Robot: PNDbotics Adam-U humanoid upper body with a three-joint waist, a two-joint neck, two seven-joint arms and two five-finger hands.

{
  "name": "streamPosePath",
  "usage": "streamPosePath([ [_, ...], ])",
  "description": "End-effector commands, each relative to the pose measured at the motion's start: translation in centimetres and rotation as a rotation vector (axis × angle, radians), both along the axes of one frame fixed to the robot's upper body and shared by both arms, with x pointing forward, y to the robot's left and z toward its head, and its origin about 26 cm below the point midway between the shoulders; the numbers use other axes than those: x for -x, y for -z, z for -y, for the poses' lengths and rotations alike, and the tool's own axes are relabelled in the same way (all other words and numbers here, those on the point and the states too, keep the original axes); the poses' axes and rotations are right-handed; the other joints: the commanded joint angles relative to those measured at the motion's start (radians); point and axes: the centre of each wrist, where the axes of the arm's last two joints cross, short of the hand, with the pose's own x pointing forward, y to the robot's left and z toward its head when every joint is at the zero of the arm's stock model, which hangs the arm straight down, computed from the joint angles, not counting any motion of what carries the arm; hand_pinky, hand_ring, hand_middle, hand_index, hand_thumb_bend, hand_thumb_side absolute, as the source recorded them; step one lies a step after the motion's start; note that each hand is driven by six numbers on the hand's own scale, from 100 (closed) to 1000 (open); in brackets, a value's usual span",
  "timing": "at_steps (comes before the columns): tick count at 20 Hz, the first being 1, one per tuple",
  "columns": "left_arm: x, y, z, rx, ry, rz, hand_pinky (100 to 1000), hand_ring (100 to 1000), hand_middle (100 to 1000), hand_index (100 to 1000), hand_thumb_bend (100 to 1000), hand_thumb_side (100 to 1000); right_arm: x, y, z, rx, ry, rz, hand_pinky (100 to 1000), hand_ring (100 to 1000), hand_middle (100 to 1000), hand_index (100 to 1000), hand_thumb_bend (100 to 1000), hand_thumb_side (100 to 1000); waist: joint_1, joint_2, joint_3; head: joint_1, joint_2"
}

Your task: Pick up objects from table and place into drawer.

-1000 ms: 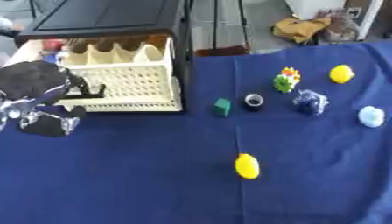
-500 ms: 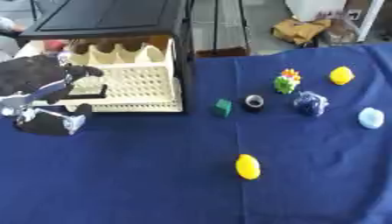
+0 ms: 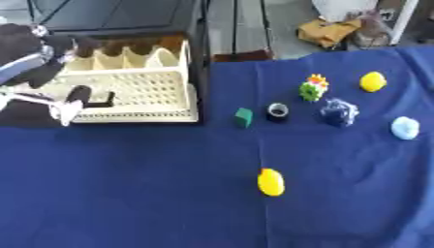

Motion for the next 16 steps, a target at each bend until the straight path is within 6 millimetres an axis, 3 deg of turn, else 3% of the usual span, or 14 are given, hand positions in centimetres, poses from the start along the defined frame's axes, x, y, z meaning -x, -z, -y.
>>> streamPosePath([
  [1, 0.8, -1.3, -0.7, 0.229, 0.109, 0.186, 100, 100, 163, 958, 100, 478, 0.4, -1.6, 1.0, 0.024, 0.015, 0.056, 652, 722, 532, 746, 100, 985, -0.005, -0.030, 0.004, -0.017, 0.010],
  [2, 0.8, -1.1, -0.8, 0.299, 0.141, 0.222, 100, 100, 163, 958, 100, 478, 0.4, -1.8, 1.1, 0.029, 0.019, 0.064, 652, 722, 532, 746, 100, 985, -0.006, -0.030, 0.005, -0.020, 0.011],
  [4, 0.6, -0.6, -1.0, 0.446, 0.213, 0.294, 100, 100, 193, 935, 100, 732, 0.5, -2.3, 1.5, 0.048, 0.031, 0.082, 649, 723, 533, 748, 100, 986, -0.009, -0.033, 0.008, -0.030, 0.010],
  [7, 0.3, 0.3, -1.1, 0.612, 0.294, 0.370, 100, 172, 281, 931, 100, 894, 0.6, -3.0, 2.0, 0.060, 0.055, 0.094, 648, 725, 533, 749, 100, 987, -0.011, -0.034, 0.011, -0.045, 0.008],
  [8, 0.2, 0.6, -1.1, 0.658, 0.315, 0.390, 117, 235, 334, 929, 100, 924, 0.6, -3.3, 2.2, 0.063, 0.066, 0.096, 648, 725, 532, 749, 100, 987, -0.011, -0.035, 0.012, -0.049, 0.009],
  [11, -0.2, 1.5, -0.9, 0.757, 0.377, 0.437, 306, 416, 473, 943, 100, 954, 0.8, -4.2, 2.6, 0.081, 0.102, 0.103, 648, 727, 530, 753, 100, 990, -0.013, -0.036, 0.014, -0.057, 0.009],
  [12, -0.3, 1.8, -0.8, 0.782, 0.396, 0.449, 333, 449, 492, 944, 100, 957, 0.8, -4.6, 2.7, 0.088, 0.117, 0.104, 648, 728, 530, 753, 100, 990, -0.014, -0.037, 0.014, -0.059, 0.010],
  [13, -0.4, 2.1, -0.6, 0.808, 0.419, 0.463, 428, 567, 555, 943, 100, 952, 0.9, -5.0, 2.8, 0.105, 0.135, 0.106, 648, 732, 529, 757, 100, 992, -0.015, -0.037, 0.015, -0.062, 0.011],
  [16, -0.9, 3.3, 0.2, 0.886, 0.498, 0.478, 611, 766, 721, 966, 100, 935, 1.1, -6.4, 3.2, 0.154, 0.194, 0.118, 645, 740, 533, 764, 100, 985, -0.018, -0.039, 0.017, -0.070, 0.010],
])
